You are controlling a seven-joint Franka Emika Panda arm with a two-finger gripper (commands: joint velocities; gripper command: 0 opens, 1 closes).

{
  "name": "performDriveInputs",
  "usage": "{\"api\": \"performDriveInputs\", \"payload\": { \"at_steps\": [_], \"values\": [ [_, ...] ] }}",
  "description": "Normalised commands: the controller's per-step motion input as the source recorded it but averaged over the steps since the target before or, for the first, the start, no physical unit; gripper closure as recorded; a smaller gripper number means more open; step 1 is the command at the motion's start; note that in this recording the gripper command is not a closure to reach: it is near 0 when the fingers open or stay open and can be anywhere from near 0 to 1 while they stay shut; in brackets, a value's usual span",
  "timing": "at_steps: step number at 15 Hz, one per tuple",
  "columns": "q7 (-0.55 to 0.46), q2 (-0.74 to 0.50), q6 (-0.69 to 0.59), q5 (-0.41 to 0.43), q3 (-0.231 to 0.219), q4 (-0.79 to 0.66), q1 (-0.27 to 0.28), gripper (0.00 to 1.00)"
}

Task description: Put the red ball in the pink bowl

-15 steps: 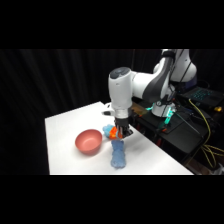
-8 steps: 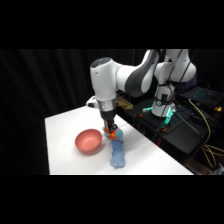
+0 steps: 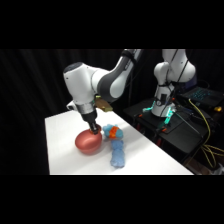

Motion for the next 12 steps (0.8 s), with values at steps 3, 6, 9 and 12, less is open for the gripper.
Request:
{"api": "performDriveInputs", "payload": {
  "at_steps": [3,6,9,12],
  "values": [
    [-0.15,0.27,-0.29,0.105,0.011,0.46,-0.021,0.32],
    [-0.16,0.08,-0.19,0.109,0.005,0.21,-0.04,0.32],
    [-0.17,-0.07,-0.15,0.127,0.003,0.03,-0.055,0.0],
    [-0.16,-0.15,-0.1,0.116,-0.007,-0.06,-0.047,0.0]
  ]
}}
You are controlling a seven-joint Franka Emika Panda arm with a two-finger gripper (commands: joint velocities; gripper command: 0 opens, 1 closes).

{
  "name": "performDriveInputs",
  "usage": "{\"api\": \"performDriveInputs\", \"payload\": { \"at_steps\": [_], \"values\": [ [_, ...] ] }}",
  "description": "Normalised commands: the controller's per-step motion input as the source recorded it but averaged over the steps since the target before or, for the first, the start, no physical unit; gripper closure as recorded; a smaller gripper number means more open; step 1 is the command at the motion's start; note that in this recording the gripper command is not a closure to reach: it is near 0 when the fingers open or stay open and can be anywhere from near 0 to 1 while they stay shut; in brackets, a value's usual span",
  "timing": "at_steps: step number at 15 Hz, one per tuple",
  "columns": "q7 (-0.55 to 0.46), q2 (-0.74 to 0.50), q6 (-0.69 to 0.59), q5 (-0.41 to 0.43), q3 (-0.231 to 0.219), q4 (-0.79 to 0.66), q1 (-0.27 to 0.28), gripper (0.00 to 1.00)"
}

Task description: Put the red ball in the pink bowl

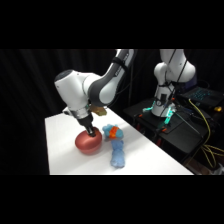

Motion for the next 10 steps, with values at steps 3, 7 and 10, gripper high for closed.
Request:
{"api": "performDriveInputs", "payload": {
  "at_steps": [3,7,10],
  "values": [
    [-0.15,-0.2,-0.07,0.108,-0.01,-0.12,-0.03,0.0],
    [-0.14,-0.28,-0.04,0.105,-0.009,-0.22,-0.017,0.0],
    [-0.14,-0.54,0.05,0.112,0.018,-0.49,0.007,0.0]
  ]
}}
